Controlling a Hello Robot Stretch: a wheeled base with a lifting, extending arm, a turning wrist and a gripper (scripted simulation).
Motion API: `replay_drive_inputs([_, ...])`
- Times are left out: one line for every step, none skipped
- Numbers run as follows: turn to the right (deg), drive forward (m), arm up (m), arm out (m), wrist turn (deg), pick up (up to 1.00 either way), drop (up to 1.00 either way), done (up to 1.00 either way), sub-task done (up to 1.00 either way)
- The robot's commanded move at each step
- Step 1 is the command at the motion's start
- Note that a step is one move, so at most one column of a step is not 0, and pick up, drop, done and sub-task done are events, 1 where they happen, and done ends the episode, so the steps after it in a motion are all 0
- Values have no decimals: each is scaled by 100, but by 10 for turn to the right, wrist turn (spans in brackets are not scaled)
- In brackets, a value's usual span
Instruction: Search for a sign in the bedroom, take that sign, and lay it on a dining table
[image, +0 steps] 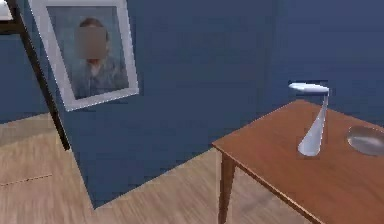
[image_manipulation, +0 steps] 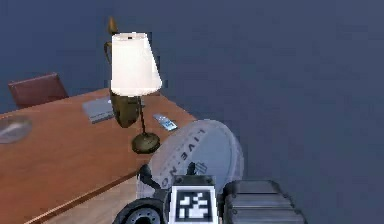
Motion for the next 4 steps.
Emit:
replay_drive_inputs([450,0,0,0,0,0,0,0,0])
replay_drive_inputs([60,0,0,0,0,0,0,0,0])
replay_drive_inputs([0,30,0,0,0,0,0,0,0])
replay_drive_inputs([-450,0,0,0,0,0,0,0,0])
